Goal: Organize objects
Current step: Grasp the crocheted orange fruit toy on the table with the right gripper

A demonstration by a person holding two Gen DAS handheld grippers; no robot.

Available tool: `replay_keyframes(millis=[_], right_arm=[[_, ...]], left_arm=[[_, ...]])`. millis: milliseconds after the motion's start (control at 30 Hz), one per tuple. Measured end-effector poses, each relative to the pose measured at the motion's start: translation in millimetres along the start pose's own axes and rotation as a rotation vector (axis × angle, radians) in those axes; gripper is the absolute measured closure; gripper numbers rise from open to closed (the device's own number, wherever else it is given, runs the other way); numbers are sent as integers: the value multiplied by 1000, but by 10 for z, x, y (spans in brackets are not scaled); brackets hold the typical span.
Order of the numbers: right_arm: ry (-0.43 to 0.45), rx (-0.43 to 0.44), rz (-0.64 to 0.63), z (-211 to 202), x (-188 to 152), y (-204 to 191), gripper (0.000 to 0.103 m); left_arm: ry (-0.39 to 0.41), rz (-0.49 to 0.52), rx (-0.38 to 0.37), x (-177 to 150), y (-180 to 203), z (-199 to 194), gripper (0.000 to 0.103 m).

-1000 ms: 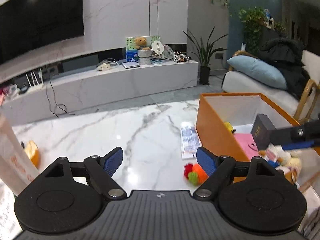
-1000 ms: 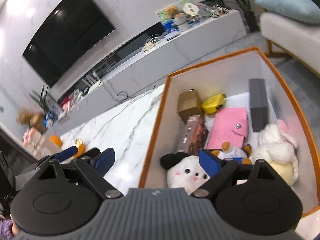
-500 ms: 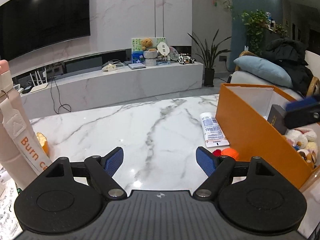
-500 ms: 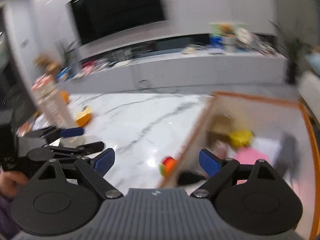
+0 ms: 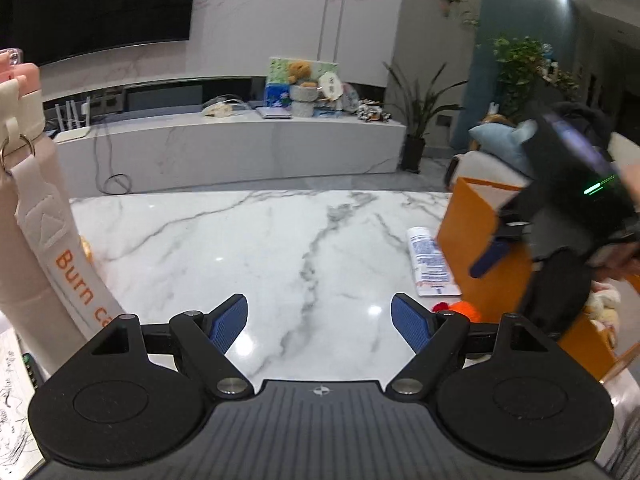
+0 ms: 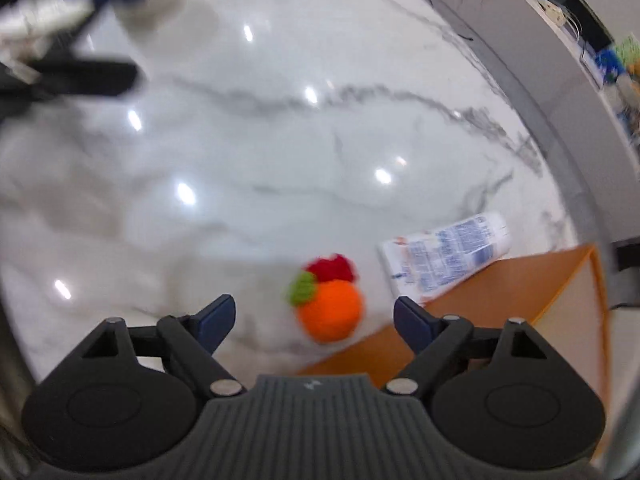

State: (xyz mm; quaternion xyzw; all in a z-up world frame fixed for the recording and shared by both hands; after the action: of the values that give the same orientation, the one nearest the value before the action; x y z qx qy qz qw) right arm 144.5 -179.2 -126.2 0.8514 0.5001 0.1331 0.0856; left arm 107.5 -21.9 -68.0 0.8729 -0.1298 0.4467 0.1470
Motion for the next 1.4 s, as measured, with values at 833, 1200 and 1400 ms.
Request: replay_keyframes(millis=[833,1200,1400], right_arm=[[-326,119,-74,512,191,67,58],[-26,-40,400,-27,213,369,59],[227,-40,793,-717,-77,442,59]], left_arm=[[20,-33,-29,102,-30,-57,9],[10,-58,-37,100,-68,-49,9],[0,-73,-39,67,-64,-4,9]])
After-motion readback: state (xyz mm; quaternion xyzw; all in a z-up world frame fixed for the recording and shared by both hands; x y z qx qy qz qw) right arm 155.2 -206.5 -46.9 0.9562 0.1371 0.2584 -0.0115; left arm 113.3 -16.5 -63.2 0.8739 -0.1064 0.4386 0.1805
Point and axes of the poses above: each gripper's, at about its wrist camera, not at the fingertips, and z roughly the way its jaws point, y to its right, x to its top, the point moved 7 cm from there along z, roughly the way its jaws point, and after that the axes turned 2 degrees about -x, right-handed, at the moved point
